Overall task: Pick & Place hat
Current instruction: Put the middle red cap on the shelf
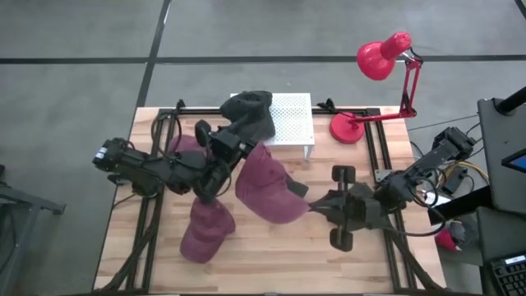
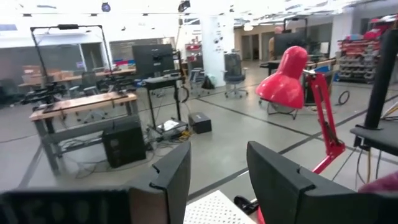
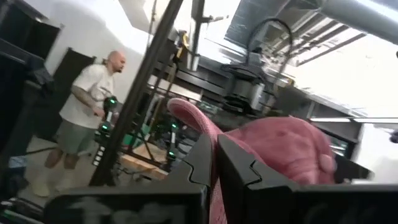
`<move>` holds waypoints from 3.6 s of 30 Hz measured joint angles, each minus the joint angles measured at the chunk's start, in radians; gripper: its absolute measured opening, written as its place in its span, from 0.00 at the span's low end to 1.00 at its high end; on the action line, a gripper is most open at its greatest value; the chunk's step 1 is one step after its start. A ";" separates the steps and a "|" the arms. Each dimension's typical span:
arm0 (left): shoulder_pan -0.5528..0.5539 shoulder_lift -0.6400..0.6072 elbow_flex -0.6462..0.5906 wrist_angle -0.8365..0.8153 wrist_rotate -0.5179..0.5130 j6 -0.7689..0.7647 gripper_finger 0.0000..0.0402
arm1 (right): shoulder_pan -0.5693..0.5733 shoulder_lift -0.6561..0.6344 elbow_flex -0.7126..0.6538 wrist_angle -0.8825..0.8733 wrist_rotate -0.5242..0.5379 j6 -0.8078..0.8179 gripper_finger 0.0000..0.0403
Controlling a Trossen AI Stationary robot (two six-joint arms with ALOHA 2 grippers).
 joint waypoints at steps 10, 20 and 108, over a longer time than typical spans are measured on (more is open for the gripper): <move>-0.065 -0.017 -0.001 -0.004 -0.185 0.030 0.41 | 0.043 -0.009 -0.001 0.045 0.115 -0.110 0.02; -0.142 -0.017 -0.002 -0.047 -0.188 0.022 0.41 | 0.083 -0.019 -0.002 0.117 0.214 -0.249 0.02; -0.148 -0.250 -0.559 0.379 0.688 -1.230 0.41 | 0.053 0.225 0.405 -0.013 0.621 -1.070 0.02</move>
